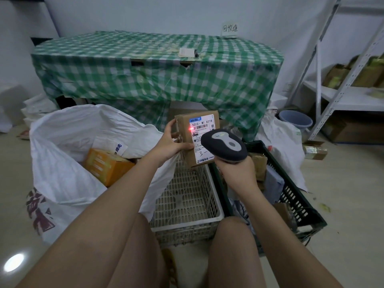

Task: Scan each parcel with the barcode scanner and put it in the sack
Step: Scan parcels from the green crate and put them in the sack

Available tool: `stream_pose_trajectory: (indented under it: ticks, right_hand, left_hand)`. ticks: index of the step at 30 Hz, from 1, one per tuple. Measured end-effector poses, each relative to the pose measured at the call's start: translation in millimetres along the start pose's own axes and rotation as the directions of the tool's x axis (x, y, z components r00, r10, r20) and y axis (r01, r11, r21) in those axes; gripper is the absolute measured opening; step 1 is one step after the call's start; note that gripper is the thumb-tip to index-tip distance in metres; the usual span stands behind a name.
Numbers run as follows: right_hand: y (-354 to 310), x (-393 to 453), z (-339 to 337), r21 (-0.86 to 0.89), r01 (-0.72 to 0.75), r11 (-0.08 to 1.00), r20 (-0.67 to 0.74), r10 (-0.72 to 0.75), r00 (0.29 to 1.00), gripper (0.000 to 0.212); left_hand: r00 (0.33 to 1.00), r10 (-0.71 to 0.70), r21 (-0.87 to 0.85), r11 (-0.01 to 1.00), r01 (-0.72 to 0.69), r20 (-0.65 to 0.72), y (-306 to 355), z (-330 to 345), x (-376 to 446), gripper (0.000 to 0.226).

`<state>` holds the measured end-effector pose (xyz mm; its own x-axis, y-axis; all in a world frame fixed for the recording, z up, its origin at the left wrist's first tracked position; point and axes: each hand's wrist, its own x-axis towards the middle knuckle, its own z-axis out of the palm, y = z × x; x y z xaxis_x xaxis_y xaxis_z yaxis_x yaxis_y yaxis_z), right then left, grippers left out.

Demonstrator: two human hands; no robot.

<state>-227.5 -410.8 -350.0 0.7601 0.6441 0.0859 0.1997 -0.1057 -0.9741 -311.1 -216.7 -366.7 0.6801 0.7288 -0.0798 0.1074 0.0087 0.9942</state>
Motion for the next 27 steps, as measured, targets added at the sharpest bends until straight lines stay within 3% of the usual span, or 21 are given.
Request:
stream_pose_trajectory:
  ticks: [17, 23, 27]
  right_hand:
    - [-6.1, 2.6, -3.6, 0.031, 0.018, 0.999, -0.038, -0.017, 0.999, 0.021]
    - [-24.6, 17.4, 4.7, 0.188, -0.01, 0.982, -0.09, 0.027, 0.996, 0.015]
    - [-46.4, 36.1, 22.8, 0.18, 0.025, 0.983, -0.134, -0.001, 0.991, 0.017]
  left_hand:
    - [0.999, 0.033, 0.009, 0.999, -0.033, -0.011, 2.8, -4.0, 0.6, 0.104]
    - [0.984, 0.112, 0.0, 0.994, -0.113, -0.139, 33.8, -27.3, -2.6, 0.104]
    - [0.95, 0.152, -0.171, 0.964, -0.203, -0.273, 65.7, -61.4, -11.2, 0.109]
